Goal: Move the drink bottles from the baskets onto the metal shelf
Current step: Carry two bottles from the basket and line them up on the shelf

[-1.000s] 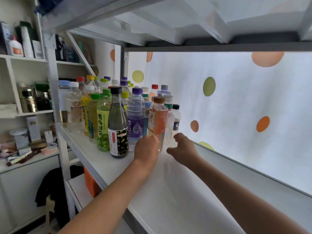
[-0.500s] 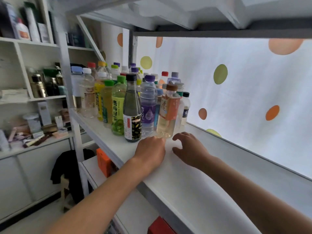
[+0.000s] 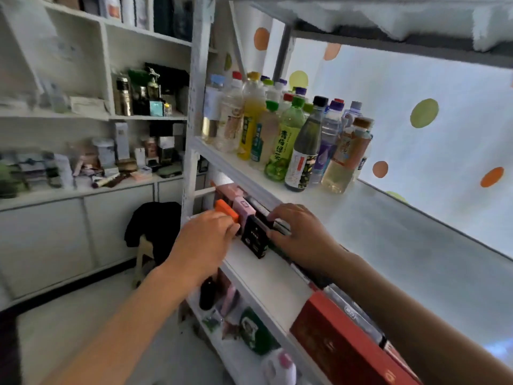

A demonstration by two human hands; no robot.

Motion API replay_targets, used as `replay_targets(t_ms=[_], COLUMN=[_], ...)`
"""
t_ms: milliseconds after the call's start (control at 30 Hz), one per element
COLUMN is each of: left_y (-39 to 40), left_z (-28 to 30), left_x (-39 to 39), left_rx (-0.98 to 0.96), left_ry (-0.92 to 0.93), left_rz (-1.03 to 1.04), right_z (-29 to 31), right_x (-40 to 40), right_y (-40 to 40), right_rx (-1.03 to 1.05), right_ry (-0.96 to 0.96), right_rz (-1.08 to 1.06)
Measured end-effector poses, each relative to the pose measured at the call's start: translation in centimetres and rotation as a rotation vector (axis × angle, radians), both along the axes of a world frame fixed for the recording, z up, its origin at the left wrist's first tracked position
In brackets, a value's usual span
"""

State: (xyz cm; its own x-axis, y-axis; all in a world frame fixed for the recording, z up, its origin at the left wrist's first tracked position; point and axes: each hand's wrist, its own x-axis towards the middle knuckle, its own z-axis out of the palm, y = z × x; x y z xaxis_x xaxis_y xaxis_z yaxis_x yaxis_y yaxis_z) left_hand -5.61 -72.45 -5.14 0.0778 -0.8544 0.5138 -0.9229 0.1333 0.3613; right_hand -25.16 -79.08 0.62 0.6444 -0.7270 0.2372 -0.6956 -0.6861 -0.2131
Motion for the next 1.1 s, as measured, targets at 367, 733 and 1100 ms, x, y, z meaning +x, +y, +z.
replay_targets(t_ms=[367,733,1100], left_y=[11.9,19.0,20.9], left_z=[-11.8,-29.2,-40.2], left_x=[8.4,11.0,8.7], left_rx=[0.023,0.35,0.64], left_ry=[0.256,0.424,0.57], left_rz=[0.247,0.418,0.601], right_z=[-12.0,-29.2,-42.5], right_x=[12.7,18.1,17.4], right_y=[8.3,12.4,10.9], right_rx=[0.105,0.354,0.504], right_ry=[0.107,0.19,0.355], right_rz=[0.243,0.309,0.411])
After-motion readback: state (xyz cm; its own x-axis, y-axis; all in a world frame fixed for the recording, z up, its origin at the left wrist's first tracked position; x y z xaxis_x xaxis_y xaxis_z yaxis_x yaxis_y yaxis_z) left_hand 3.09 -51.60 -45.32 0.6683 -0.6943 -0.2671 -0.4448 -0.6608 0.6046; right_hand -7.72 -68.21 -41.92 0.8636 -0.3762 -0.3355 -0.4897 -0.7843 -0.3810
